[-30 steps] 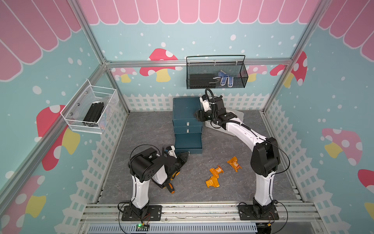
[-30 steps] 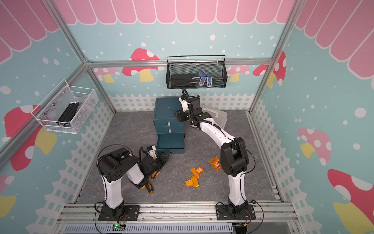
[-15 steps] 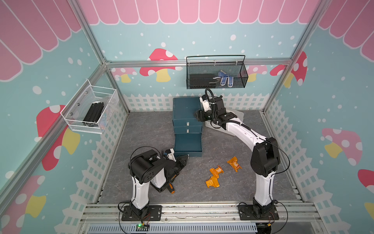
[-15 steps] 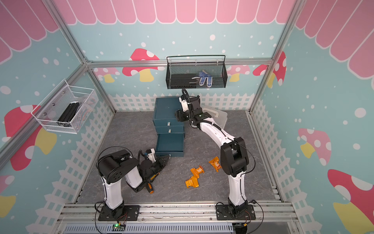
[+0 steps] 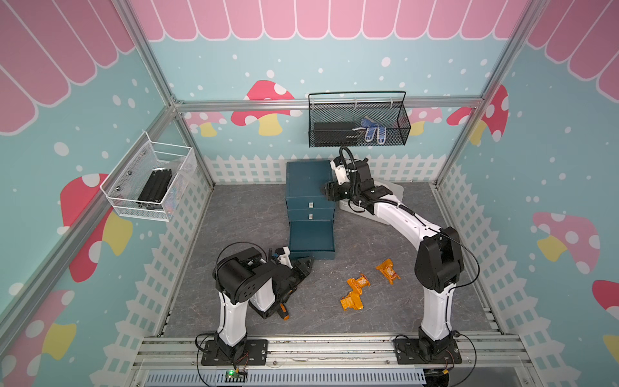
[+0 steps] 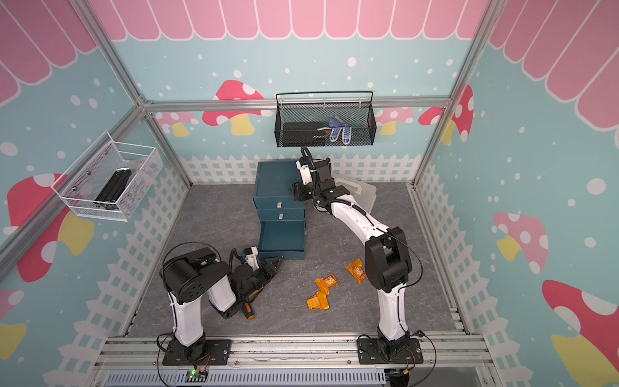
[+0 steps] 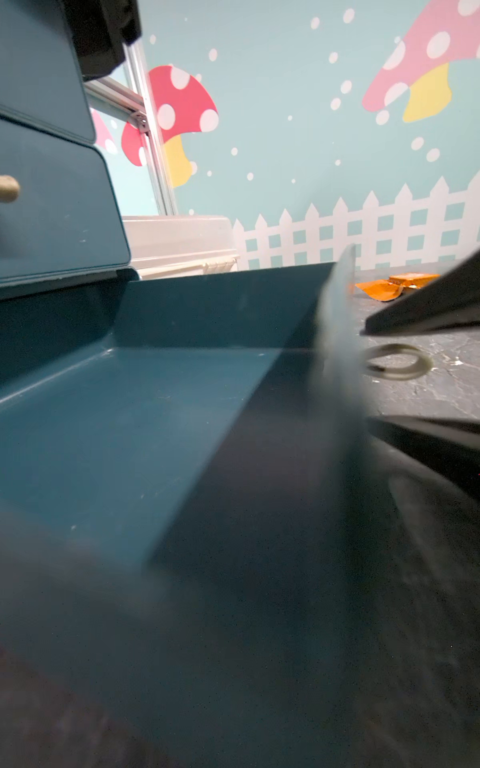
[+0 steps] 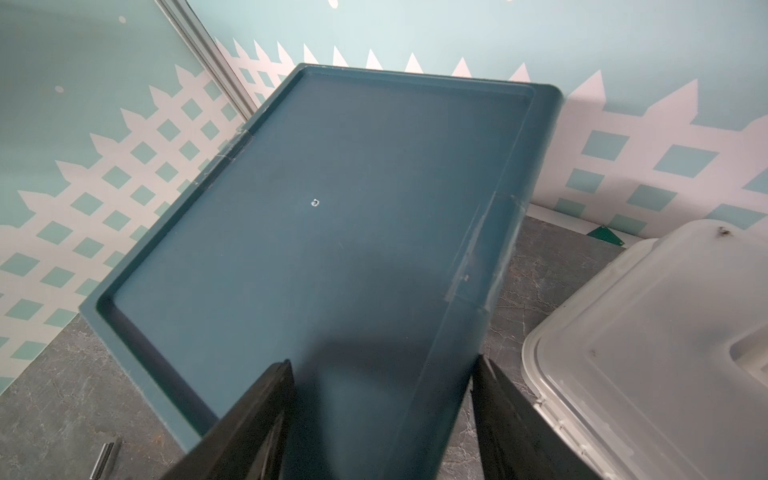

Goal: Place the cookies into the drawer by color
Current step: Open the drawer in the storage box.

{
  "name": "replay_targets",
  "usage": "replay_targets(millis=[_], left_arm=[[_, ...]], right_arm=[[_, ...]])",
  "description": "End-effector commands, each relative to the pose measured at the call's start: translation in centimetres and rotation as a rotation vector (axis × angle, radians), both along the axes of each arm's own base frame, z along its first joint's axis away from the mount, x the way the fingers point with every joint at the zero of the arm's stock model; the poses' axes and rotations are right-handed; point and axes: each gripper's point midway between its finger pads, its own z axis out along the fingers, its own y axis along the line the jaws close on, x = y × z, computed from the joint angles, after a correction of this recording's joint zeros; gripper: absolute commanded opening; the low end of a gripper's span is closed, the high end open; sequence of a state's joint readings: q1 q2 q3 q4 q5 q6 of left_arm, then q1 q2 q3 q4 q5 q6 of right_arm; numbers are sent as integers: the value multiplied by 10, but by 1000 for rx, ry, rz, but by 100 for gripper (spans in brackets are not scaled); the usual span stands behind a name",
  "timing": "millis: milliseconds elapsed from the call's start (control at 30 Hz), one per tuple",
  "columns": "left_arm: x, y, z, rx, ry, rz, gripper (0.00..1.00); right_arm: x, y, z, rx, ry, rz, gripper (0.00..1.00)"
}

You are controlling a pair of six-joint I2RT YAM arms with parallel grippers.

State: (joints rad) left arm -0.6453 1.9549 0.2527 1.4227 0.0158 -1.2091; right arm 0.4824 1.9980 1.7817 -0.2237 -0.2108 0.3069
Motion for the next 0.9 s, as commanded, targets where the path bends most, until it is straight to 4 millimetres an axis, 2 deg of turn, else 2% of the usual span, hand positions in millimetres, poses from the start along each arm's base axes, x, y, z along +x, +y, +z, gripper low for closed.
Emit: replay_targets(millis=[0, 100, 233, 367, 567, 700, 733, 867], left_arm=[[-4, 2, 10, 10, -32, -6, 55], [-6, 3, 13, 45, -30, -17, 64], [-9, 5, 19, 96, -24, -24, 63], [-12, 7, 15, 174, 29, -45, 64], [-16, 1, 20, 172, 20, -73, 65], [-25, 2, 28, 365, 45, -99, 66], [-28, 4, 34, 410, 41, -92, 66], [-40, 17, 45, 443, 63, -83, 71]], right_arm=[[-11, -1, -17, -42, 58, 25, 70], [-13, 2, -13, -30, 58, 36, 72], [-15, 2, -6, -20, 51, 44, 73], [-17, 2, -2, -17, 45, 47, 74], [-23, 2, 3, -6, 47, 62, 74], [-32, -2, 11, 3, 40, 60, 77], [-38, -5, 25, 16, 20, 63, 78], [-57, -14, 37, 24, 13, 71, 80]])
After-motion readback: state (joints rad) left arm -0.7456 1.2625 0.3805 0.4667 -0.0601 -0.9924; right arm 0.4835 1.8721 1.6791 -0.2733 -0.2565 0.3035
